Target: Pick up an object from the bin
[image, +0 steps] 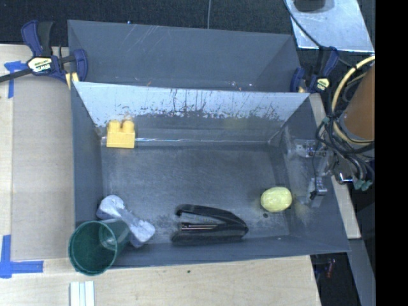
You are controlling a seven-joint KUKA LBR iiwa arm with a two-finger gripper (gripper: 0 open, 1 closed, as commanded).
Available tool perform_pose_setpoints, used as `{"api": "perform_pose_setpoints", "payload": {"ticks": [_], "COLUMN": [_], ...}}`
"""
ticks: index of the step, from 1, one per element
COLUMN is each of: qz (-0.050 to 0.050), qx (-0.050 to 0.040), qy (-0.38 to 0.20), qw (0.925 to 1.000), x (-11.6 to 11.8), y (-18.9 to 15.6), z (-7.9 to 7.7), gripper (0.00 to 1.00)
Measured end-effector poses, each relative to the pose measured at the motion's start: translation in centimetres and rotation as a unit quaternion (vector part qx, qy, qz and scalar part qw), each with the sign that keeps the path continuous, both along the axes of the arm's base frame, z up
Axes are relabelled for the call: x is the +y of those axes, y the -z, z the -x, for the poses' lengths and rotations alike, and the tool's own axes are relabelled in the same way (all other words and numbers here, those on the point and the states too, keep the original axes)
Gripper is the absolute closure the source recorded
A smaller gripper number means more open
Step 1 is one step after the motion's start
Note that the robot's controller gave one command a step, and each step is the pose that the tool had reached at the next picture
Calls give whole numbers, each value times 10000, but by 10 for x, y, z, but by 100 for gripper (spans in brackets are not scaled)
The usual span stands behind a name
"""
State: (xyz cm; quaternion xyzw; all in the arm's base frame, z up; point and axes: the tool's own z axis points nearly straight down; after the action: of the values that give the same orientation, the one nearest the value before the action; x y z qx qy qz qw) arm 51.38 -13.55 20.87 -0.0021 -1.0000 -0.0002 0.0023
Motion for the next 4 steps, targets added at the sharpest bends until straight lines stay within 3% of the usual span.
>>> {"api": "perform_pose_setpoints", "payload": {"ticks": [1,2,3,4], "qz": [9,15,12,9], "qx": [-44,-58,-53,-47], "qy": [-20,-719,-1101,-1040], "qw": [10000,9974,9939,9946], "x": [1,-10,-15,-13], "y": [-5,65,82,90], "z": [-2,-11,-16,-16], "gripper": [0,0,0,0]}}
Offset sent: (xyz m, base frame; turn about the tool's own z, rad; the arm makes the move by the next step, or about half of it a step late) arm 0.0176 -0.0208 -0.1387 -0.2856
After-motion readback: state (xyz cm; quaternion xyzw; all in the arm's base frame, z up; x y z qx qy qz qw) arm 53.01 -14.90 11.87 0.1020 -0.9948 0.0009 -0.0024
